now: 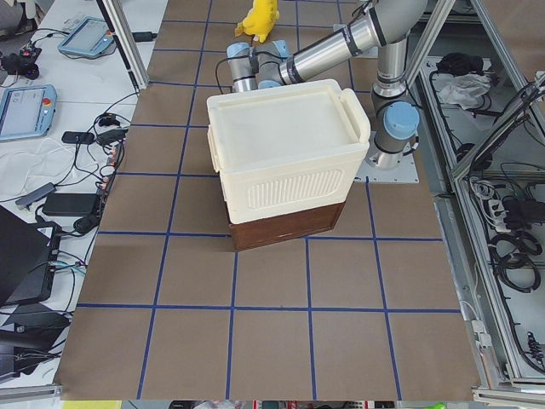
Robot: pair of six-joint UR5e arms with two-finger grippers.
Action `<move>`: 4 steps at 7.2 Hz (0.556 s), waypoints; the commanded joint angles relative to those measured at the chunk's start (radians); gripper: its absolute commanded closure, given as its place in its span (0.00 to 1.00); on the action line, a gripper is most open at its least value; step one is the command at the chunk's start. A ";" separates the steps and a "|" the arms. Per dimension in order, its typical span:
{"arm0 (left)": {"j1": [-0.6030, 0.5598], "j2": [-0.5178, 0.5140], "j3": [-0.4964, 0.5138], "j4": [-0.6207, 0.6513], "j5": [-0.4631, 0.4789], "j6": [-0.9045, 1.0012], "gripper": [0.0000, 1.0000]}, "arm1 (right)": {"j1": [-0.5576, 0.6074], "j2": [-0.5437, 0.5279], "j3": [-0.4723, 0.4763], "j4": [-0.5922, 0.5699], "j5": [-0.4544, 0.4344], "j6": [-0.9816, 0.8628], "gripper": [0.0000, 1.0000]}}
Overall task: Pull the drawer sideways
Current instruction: 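Close the left gripper around the white bar handle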
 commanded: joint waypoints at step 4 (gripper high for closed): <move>0.000 0.002 0.006 0.000 0.000 0.010 0.69 | 0.000 0.000 0.000 0.000 0.000 0.000 0.00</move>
